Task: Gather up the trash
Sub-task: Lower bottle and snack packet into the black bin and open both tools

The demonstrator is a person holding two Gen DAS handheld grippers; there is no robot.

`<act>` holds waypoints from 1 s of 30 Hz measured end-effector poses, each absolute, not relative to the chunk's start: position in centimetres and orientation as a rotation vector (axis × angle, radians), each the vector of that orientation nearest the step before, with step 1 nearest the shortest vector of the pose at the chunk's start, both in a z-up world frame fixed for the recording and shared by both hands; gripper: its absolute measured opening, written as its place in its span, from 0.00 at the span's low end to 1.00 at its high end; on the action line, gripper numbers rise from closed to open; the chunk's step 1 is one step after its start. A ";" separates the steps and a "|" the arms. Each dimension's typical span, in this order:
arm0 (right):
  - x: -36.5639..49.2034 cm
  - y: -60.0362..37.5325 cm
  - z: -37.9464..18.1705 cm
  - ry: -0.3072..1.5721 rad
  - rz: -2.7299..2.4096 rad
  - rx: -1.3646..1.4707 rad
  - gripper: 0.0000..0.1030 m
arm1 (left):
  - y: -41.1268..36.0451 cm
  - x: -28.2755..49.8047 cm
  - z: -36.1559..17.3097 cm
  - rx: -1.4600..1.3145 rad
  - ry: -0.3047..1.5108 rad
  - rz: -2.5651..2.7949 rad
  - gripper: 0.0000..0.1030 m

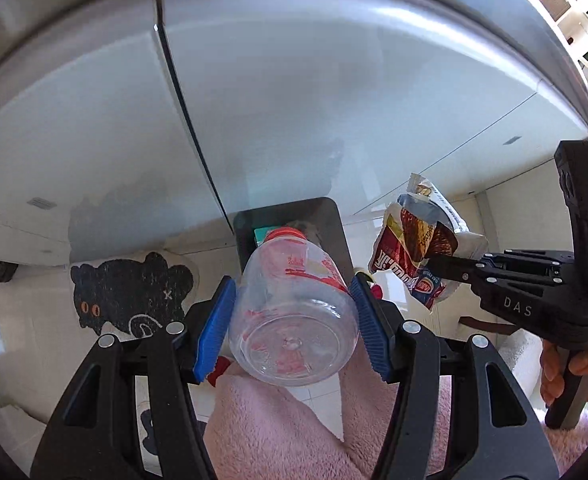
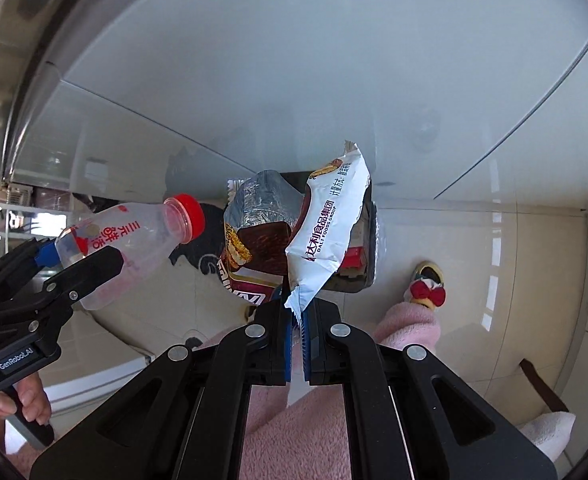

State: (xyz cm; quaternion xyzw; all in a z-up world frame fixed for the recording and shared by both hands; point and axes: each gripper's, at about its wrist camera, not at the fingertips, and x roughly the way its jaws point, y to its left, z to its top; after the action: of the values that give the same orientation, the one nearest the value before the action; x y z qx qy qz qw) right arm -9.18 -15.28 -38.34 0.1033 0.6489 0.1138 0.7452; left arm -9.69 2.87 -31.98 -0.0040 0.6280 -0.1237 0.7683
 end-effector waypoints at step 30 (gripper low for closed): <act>-2.6 -14.6 -50.5 1.634 0.177 0.348 0.08 | 2.0 -4.3 -43.3 -0.084 1.519 -0.323 0.80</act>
State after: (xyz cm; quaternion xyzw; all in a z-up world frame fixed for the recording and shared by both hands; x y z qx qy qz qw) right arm -2.57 -14.62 -50.54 0.1542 0.7241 0.0784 0.6676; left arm -4.32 1.99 -43.30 -0.0379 0.6852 -0.1456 0.7126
